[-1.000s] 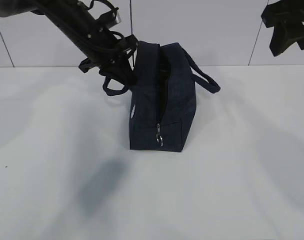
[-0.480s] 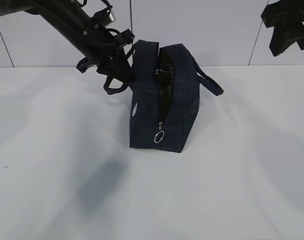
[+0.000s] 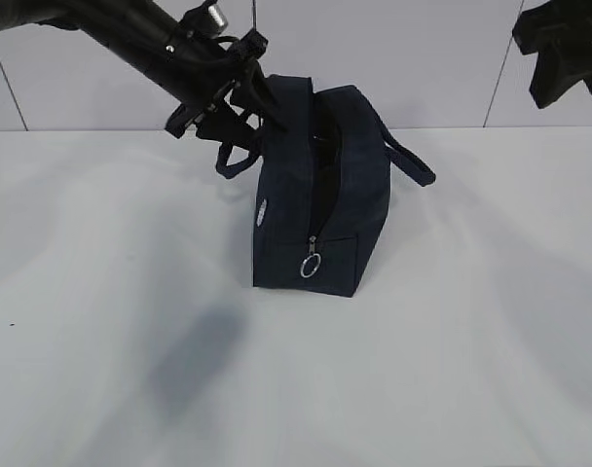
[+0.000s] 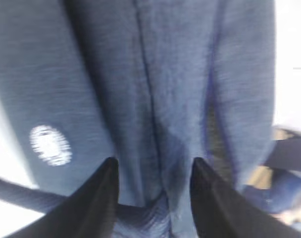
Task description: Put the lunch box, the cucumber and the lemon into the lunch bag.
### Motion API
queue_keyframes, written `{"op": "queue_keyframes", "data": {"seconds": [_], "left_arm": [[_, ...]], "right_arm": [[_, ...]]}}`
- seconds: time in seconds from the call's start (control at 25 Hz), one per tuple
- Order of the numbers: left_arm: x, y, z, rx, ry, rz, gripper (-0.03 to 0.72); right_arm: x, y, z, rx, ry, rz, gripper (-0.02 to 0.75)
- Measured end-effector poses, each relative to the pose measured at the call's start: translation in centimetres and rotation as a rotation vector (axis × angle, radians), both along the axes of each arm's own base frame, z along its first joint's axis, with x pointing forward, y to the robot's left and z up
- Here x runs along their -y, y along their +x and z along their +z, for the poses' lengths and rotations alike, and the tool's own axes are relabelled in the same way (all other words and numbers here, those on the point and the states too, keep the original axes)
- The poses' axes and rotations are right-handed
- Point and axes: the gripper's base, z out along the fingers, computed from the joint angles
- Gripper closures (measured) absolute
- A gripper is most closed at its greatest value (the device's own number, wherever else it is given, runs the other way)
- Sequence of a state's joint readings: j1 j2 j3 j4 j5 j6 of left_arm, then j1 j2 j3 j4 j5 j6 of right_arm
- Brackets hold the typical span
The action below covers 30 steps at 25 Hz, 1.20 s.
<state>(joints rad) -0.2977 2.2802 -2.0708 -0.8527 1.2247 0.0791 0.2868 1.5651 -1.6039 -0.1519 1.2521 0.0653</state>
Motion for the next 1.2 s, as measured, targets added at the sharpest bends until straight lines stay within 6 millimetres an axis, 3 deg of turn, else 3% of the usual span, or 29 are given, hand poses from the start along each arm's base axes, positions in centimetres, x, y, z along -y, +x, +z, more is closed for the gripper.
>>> {"op": "queue_keyframes", "data": {"seconds": [0.2,0.4,0.76,1.0,1.2], "left_arm": [[-1.0,0.5,0.3,-0.008,-0.034,0.030,0.330],[-3.2,0.5,2.1,0.061,0.033,0.056,0.330],[-5.9,-1.9,9.2,0.259,0.146,0.076,0.390],[-7.3,-4.2,13.4,0.389,0.239,0.087,0.400],[-7.2,-6.5,16.4,0.487,0.304,0.075,0.401]], "right_arm": [[0.0,0.0,0.0,0.001,-0.004,-0.001,0.348],[0.0,0.0,0.0,0.001,-0.003,0.000,0.348],[-0.6,-0.9,-0.3,0.015,0.102,0.016,0.348],[0.0,-3.9,-0.8,0.175,0.179,0.036,0.349],[0.2,-5.7,-2.1,0.324,0.224,0.096,0.348]]}}
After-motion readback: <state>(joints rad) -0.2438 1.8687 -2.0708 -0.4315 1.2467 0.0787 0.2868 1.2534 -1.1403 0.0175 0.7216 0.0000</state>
